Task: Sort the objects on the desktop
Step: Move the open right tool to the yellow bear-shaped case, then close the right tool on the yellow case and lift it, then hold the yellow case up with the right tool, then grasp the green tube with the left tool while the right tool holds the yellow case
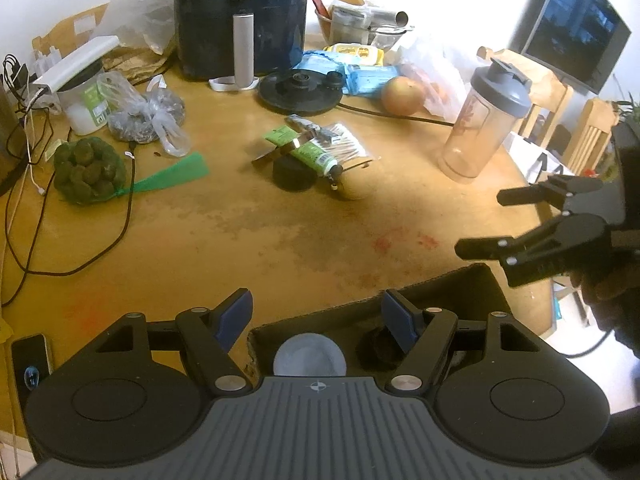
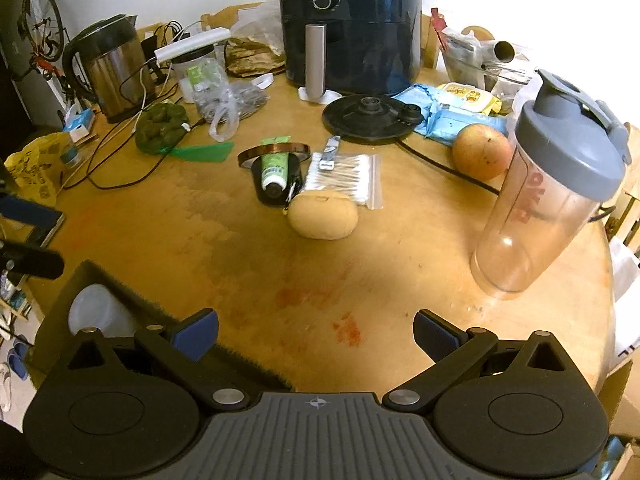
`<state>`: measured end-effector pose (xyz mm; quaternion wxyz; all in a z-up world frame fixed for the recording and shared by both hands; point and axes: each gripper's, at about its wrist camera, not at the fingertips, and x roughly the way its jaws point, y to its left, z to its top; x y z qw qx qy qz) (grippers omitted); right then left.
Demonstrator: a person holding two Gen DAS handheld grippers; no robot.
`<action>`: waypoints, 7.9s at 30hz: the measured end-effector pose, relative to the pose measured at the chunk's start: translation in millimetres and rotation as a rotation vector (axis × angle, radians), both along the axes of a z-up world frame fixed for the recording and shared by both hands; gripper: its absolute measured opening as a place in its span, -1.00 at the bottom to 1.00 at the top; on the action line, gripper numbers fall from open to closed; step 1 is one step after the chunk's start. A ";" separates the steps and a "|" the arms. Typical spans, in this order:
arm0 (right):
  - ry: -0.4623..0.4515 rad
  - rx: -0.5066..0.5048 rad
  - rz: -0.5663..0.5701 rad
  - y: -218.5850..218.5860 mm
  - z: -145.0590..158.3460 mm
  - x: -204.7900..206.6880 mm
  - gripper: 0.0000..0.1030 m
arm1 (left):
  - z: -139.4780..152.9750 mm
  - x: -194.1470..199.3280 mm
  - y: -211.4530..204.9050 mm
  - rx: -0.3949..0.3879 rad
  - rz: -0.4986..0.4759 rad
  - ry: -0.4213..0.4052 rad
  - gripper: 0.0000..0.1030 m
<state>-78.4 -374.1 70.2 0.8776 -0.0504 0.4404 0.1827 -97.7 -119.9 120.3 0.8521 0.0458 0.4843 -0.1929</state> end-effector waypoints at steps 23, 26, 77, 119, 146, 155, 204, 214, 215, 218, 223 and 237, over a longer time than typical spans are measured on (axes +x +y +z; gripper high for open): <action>0.057 0.011 -0.034 27.9 -27.7 96.1 1.00 | -12.6 27.0 34.8 -0.027 0.036 0.056 0.38; 0.064 -0.001 -0.028 34.1 -34.4 107.0 1.00 | -14.2 30.1 39.4 -0.026 0.041 0.061 0.37; 0.156 -0.018 -0.062 52.1 -68.5 141.9 0.53 | -13.2 21.1 53.7 -0.048 0.108 0.057 0.37; -0.130 0.113 -0.593 -52.2 -6.5 1.4 0.53 | -67.0 75.2 76.9 -0.223 -0.065 -0.213 0.38; -0.105 0.183 -0.658 -71.2 -11.4 -10.6 0.53 | -62.9 71.1 65.7 -0.221 -0.060 -0.117 0.38; -0.080 0.182 -0.531 -61.1 3.5 -2.0 0.53 | -42.6 53.6 69.1 -0.164 0.067 -0.082 0.38; -0.032 0.213 -0.419 -44.5 44.5 -4.6 0.53 | -29.1 118.7 -28.7 -0.151 0.092 0.017 0.35; -0.009 0.225 -0.403 -69.7 38.7 5.7 0.53 | -58.3 151.5 -54.2 -0.172 0.104 0.052 0.30; -0.005 0.228 -0.407 -72.4 37.4 6.0 0.53 | -60.9 153.9 -54.8 -0.170 0.112 0.058 0.26; 0.006 0.235 -0.415 -81.5 33.8 6.4 0.53 | -67.3 162.1 -58.6 -0.171 0.133 0.062 0.25; 0.015 0.242 -0.420 -93.7 31.0 7.6 0.53 | -73.1 173.0 -64.5 -0.129 0.171 0.050 0.14; 0.035 0.265 -0.421 -115.4 23.5 12.1 0.53 | -81.9 189.0 -79.1 0.007 0.221 0.033 -0.31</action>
